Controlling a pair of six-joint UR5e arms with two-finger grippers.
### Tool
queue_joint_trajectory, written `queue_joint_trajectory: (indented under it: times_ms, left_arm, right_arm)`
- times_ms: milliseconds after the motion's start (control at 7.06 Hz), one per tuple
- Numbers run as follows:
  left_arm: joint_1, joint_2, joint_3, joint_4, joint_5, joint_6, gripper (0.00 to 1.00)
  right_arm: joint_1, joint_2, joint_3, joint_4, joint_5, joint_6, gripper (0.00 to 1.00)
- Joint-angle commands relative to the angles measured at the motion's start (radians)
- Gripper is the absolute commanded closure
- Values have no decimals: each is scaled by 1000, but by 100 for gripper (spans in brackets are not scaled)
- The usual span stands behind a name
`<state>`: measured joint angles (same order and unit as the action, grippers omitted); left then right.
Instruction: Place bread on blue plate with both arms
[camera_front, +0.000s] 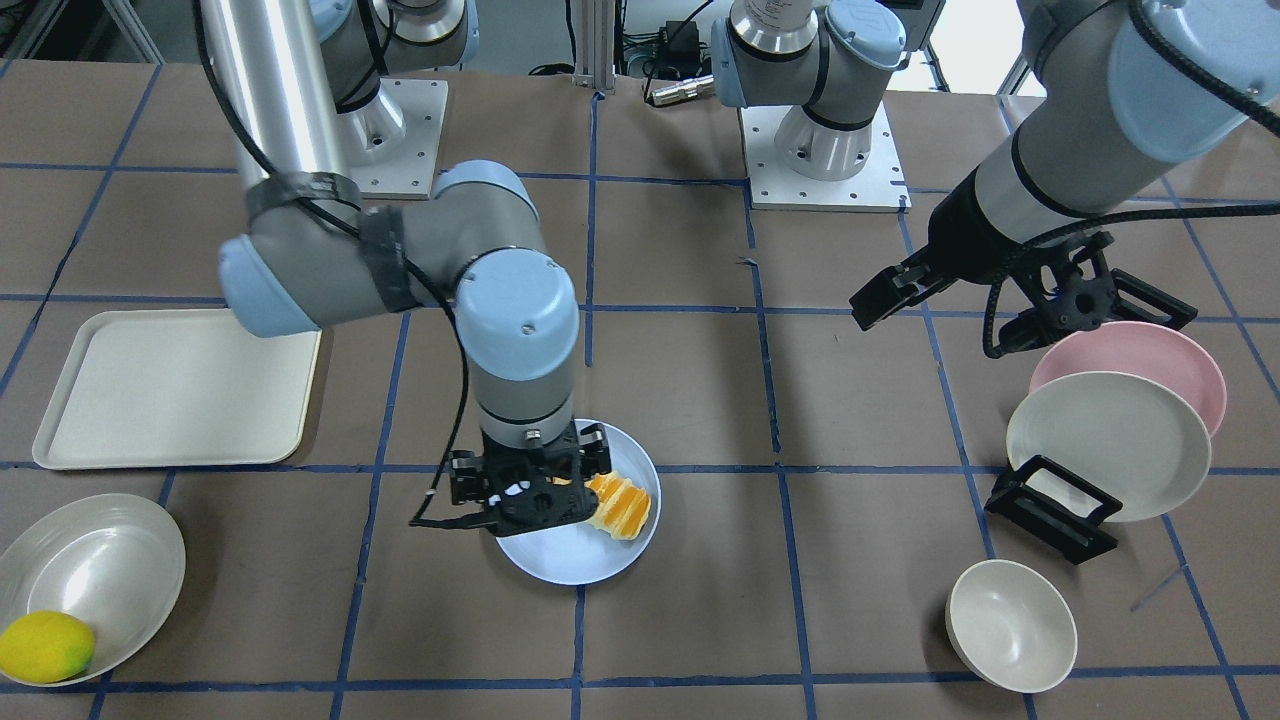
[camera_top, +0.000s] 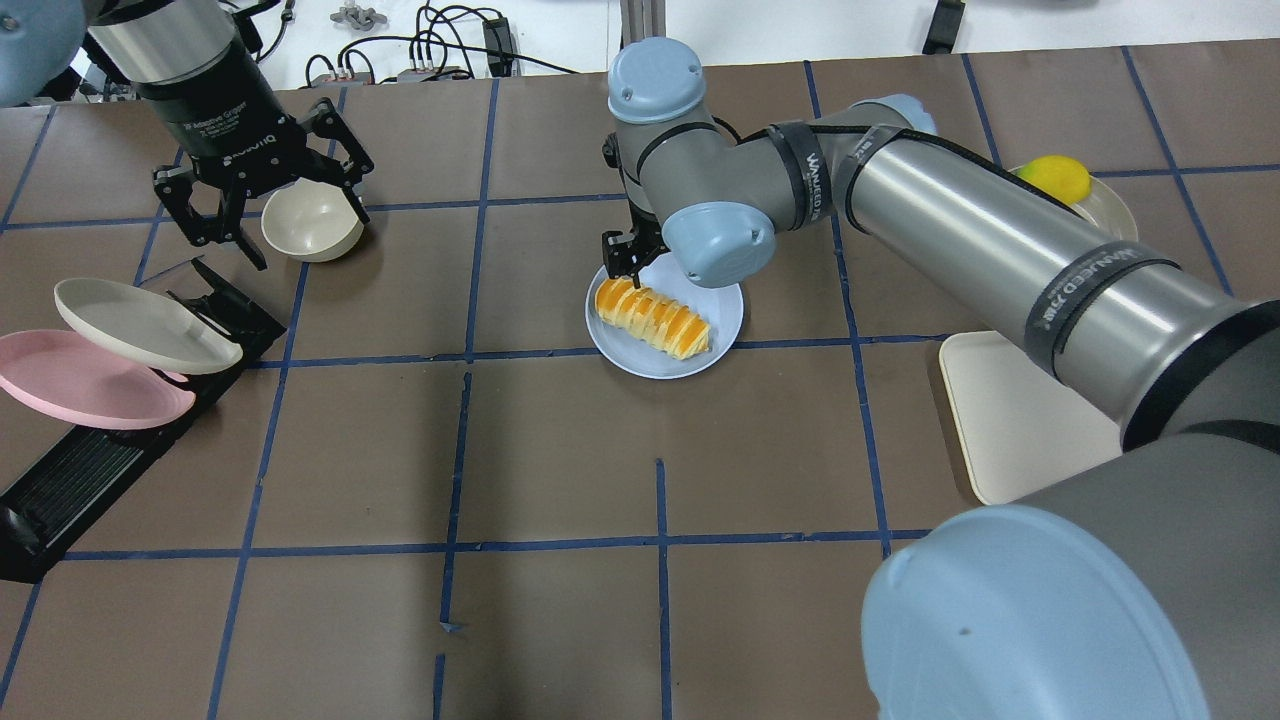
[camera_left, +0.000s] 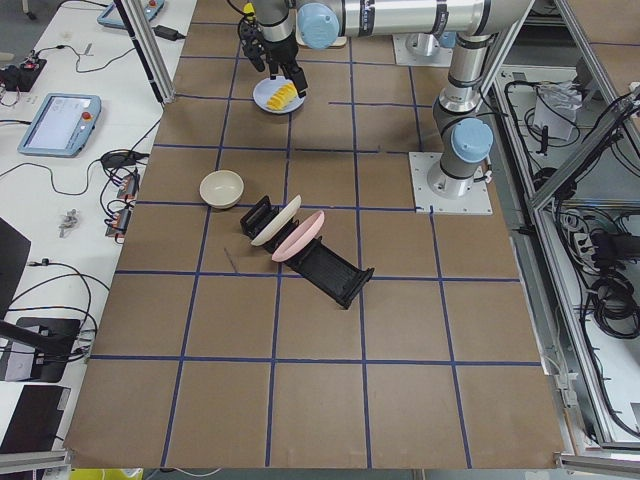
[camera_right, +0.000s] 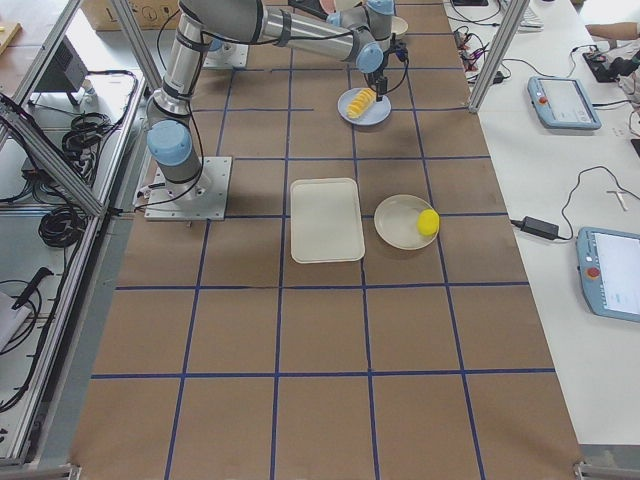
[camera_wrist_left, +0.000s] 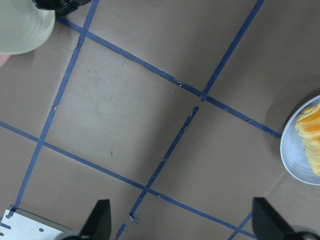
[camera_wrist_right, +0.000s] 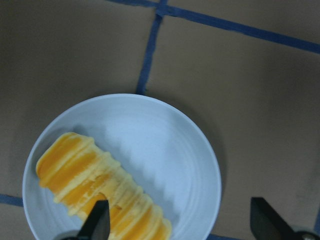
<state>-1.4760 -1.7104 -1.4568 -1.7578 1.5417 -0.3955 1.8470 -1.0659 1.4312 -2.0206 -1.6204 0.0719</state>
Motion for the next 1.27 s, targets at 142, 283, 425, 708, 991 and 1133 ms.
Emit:
queue_joint_trajectory:
  times_ms: [142,283,425,708,991,1133]
  left_arm:
    - [-29,80,-193,247,54,-6,1]
    - [-32,86,-221,305,55,-9,1]
    - [-32,84,-226,305,60,-9,0]
    - [-33,92,-227,305,60,-11,0]
    - [-35,97,-234,305,54,6,0]
    - [-36,91,-235,304,54,59,0]
  right_arm:
    - [-173,-198,-20,274,8,-43,0]
    - [-187,-250,-14,346,4,-43,0]
    - [-202,-316,-3,431,-1,-44,0]
    - [-262,-432,53,549,-2,-40,0]
    - [-302,-538,176,519,4,-38,0]
    - [-307,-545,181,519,1,-40,0]
